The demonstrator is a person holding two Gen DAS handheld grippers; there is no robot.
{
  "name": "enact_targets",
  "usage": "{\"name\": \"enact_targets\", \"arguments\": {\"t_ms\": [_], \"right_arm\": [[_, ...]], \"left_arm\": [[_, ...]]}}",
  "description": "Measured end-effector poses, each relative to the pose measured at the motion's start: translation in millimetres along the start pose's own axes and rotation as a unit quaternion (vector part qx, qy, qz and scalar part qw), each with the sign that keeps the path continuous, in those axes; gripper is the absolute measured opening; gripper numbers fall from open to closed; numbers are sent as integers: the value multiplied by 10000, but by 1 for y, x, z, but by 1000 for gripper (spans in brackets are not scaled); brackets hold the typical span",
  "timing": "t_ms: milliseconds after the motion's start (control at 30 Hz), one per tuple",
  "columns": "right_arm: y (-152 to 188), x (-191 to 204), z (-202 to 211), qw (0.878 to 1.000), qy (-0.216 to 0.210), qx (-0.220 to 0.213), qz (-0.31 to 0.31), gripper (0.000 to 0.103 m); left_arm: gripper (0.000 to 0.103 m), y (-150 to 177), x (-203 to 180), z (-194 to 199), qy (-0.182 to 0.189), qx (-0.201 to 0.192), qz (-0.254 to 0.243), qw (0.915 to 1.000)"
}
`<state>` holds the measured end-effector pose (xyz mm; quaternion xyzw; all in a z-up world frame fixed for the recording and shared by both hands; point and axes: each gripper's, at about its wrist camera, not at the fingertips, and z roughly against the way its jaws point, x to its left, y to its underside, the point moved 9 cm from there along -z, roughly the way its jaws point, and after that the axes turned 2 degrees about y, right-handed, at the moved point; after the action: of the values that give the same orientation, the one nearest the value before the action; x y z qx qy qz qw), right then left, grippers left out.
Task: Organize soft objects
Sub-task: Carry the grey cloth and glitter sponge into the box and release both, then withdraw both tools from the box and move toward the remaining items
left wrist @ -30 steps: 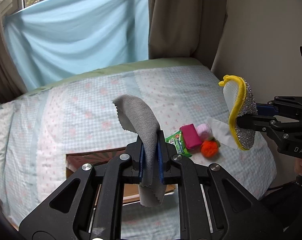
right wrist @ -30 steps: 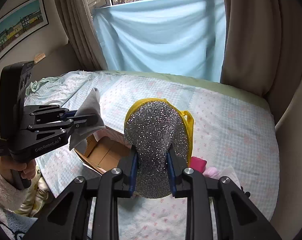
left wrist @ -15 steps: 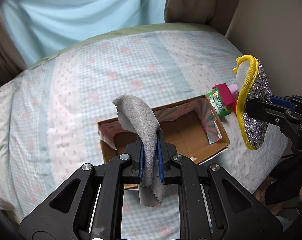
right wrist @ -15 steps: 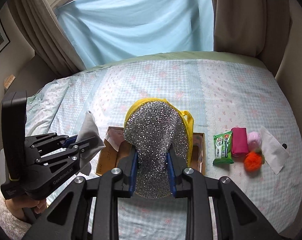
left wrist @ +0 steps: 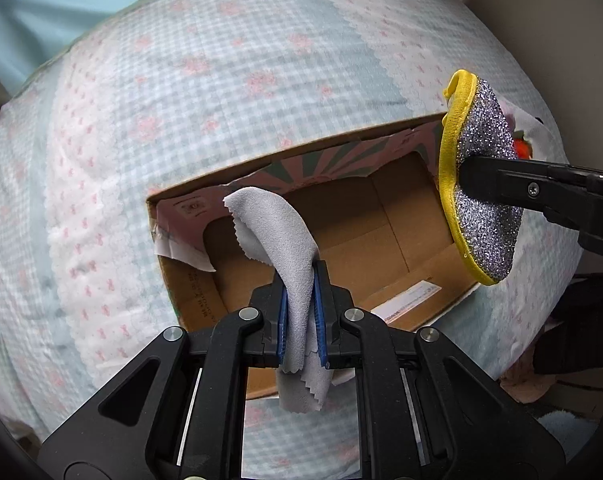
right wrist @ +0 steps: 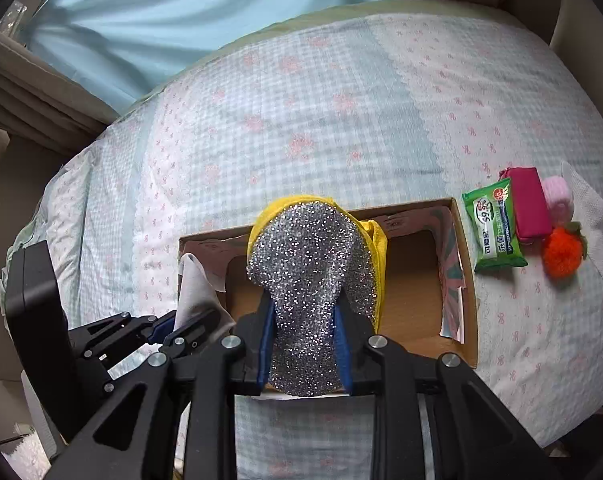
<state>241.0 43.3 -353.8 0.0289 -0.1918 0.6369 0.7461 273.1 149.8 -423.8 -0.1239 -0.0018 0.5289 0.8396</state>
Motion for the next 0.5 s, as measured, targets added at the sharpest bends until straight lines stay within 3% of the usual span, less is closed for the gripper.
{"name": "enact_targets", "arguments": {"t_ms": [200, 333, 367, 400, 433, 500], "right_arm": [[-3, -22, -37, 9968, -52, 564, -573, 26], [1, -25, -50, 9942, -135, 811, -698, 38], [2, -25, -54, 9937, -135, 852, -714, 51], [3, -25, -57, 9932, -156, 898, -727, 72], [4, -26, -60, 9926, -126, 947, -748, 101], [8, -31, -66, 9910, -64, 1035, -850, 103]], "left_arm": [[9, -5, -5, -23, -17, 200, -424, 9989], [11, -5, -16, -25, 92, 270, -766, 9967], [29, -4, -17, -25, 64, 322, -798, 9963], [50, -2, -17, -26, -13, 385, -815, 9959], [103, 0, -16, -27, -75, 415, -812, 9958], [102, 3, -16, -25, 90, 352, -705, 9968]]}}
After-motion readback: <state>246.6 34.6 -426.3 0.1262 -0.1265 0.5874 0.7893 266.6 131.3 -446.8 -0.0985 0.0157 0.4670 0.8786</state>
